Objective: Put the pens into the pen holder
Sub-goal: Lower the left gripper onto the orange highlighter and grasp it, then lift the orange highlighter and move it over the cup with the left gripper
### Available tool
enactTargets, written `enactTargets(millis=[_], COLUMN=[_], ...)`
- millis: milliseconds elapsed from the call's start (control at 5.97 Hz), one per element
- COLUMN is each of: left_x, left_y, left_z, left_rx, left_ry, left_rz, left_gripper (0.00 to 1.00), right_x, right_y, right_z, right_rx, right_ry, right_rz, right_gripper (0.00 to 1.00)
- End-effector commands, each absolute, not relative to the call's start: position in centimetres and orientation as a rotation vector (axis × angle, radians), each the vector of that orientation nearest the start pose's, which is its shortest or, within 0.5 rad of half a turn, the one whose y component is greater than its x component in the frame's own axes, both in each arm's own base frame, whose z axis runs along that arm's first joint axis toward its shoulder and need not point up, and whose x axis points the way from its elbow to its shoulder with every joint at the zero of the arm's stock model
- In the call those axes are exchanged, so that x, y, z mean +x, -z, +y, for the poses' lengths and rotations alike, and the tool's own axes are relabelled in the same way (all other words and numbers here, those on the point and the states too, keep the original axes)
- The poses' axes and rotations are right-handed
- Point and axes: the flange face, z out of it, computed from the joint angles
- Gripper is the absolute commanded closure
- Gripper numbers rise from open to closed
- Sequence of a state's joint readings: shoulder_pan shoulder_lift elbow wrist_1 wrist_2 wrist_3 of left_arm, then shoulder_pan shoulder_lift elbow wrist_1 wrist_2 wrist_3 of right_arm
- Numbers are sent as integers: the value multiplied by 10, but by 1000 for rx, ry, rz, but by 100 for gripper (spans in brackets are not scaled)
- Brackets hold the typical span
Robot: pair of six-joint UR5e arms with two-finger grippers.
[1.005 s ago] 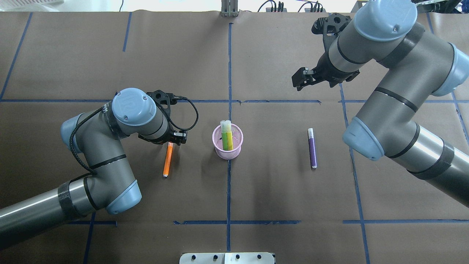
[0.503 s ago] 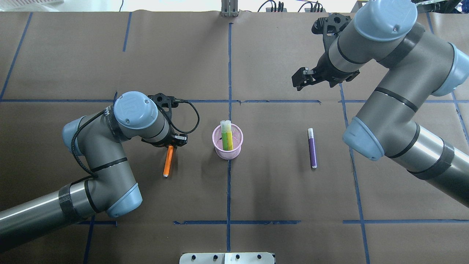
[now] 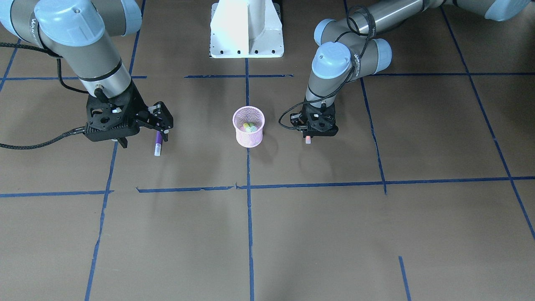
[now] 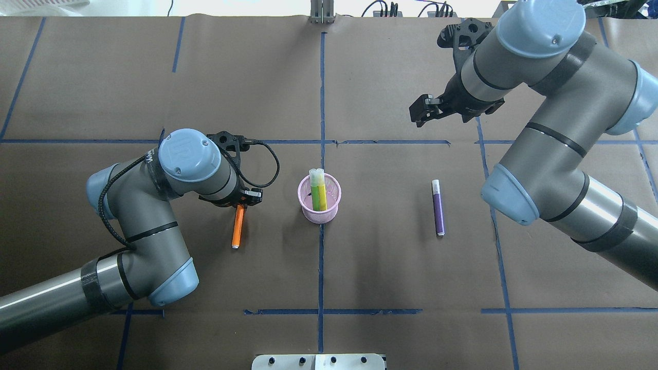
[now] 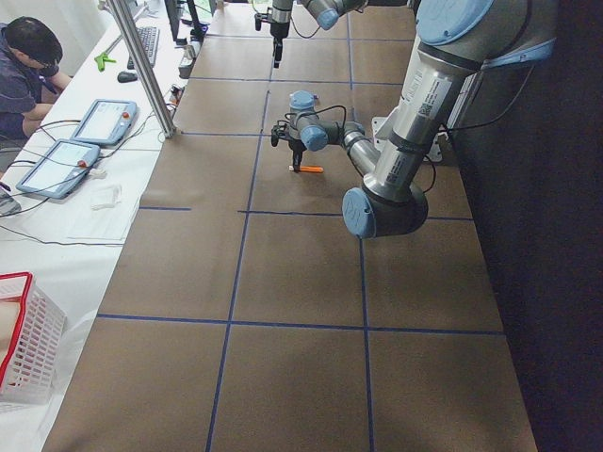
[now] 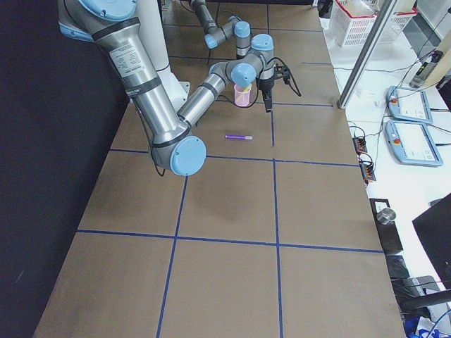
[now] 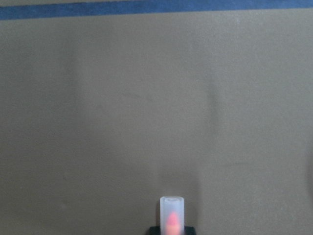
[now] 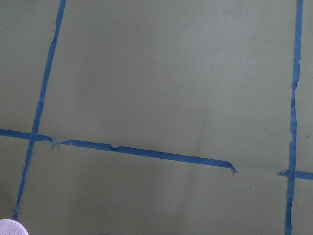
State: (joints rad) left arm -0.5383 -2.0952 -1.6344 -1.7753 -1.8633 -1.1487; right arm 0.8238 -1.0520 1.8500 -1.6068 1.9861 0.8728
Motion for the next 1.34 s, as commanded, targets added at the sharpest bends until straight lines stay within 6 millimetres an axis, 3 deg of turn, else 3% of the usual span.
enactTargets(millis=[0,168,335,503,670,1005,1173], left_x=[495,474,462,453,458,492,520], left_y=[-258,-226,-178,-153,-137,-124,-121], left_z=[-435,-436,-432,-431,-425,-395,-391], left_rx=[241,417,549,624,694,853,880], left_ry=[22,55,-10,15,28,-40,-30], left_rz=[892,900,964,1000,1031,1035,1032], left_gripper=[100,100,100,100,99,99,99], right_x=[-352,-352,-352,-352,-351,-351,-350], right_y=[-256,-255,-256,-254,-255,-254,-254], right_z=[-517,-516,-517,-517,-517,-517,-518], right_rx=[224,225,225,228,226,229,232], right_ry=[40,39,38,38,37,35,35], right_rz=[-810,-811,-810,-811,-810,-810,-810], right_gripper=[0,0,0,0,0,0,0])
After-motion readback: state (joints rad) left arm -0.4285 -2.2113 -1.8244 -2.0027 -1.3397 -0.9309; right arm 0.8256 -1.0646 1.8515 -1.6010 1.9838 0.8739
